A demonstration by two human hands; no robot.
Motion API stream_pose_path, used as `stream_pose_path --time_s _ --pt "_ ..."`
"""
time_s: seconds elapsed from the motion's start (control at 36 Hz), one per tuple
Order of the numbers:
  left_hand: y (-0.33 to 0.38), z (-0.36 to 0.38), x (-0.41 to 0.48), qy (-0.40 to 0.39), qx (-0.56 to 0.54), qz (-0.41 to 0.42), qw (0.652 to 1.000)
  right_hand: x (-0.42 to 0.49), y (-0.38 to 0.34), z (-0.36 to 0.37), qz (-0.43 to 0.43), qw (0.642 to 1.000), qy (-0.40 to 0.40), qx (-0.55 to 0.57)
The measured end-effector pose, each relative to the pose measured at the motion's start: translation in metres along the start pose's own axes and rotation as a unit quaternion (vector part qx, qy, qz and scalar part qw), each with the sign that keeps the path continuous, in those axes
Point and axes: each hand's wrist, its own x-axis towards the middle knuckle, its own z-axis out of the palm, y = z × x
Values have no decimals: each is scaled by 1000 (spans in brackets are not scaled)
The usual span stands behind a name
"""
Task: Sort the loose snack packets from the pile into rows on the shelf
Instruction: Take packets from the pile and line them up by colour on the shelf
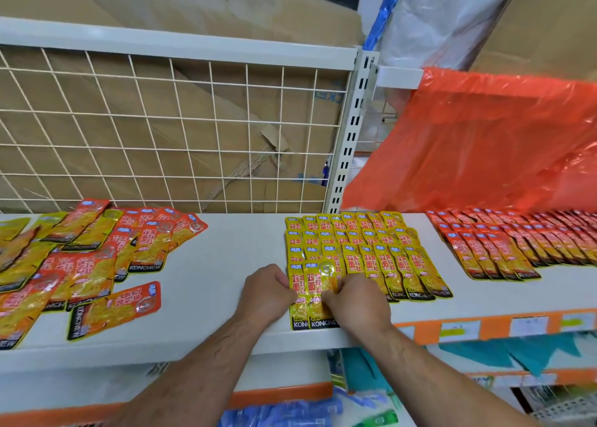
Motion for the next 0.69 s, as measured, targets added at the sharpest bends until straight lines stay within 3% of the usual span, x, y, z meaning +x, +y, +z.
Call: stream_pose_path --time_s 0.28,0.69 --pt "-7 0 5 -12 -2 14 1000 -8 -6 5 -4 997 40 -68" --pt "-1 -3 -18 5 14 24 1000 -13 0 3 -20 998 50 -31"
